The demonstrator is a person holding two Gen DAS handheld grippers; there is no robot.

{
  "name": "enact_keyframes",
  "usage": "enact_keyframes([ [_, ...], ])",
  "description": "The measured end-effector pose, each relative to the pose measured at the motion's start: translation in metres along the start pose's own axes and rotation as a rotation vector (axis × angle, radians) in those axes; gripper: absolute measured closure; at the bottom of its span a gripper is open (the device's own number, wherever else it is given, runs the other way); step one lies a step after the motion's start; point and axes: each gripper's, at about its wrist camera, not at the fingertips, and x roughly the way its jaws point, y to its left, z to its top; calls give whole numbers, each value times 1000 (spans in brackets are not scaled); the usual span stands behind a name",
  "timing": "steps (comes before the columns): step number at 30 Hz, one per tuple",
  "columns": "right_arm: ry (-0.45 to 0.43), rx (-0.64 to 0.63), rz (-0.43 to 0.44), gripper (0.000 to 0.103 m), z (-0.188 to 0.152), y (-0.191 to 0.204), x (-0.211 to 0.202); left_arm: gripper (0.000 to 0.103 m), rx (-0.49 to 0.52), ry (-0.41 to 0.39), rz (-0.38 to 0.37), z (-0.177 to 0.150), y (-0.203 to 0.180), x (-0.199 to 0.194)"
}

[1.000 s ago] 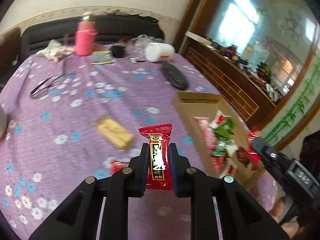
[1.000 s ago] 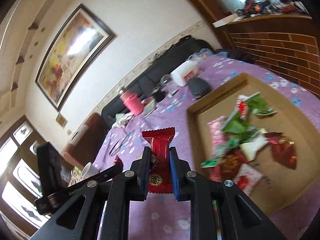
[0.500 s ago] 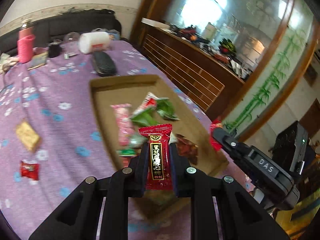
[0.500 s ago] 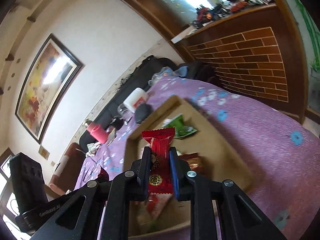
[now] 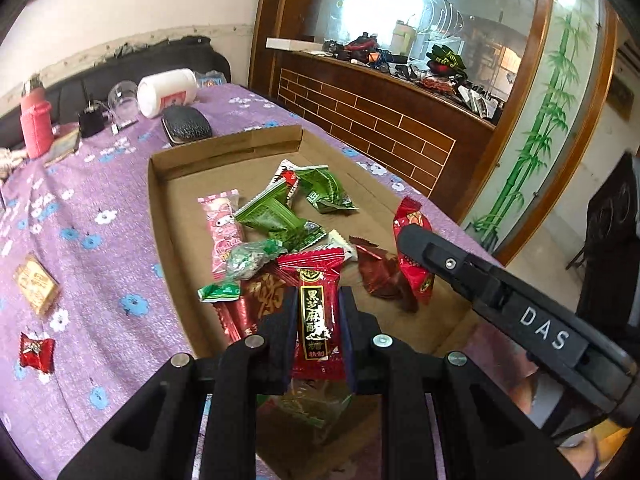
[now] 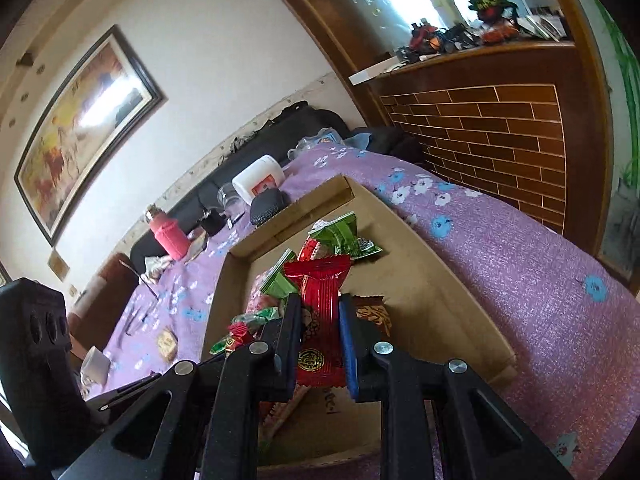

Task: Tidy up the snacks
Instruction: 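Carry both held red packets over the cardboard tray, then lower both held red packets into the cardboard tray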

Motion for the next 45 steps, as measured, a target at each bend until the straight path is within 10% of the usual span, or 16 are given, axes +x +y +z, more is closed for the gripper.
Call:
enact_keyframes([
  [45,87,-5,-64,82,-1,-2,20,85,63,-2,75,-10,-5,2],
])
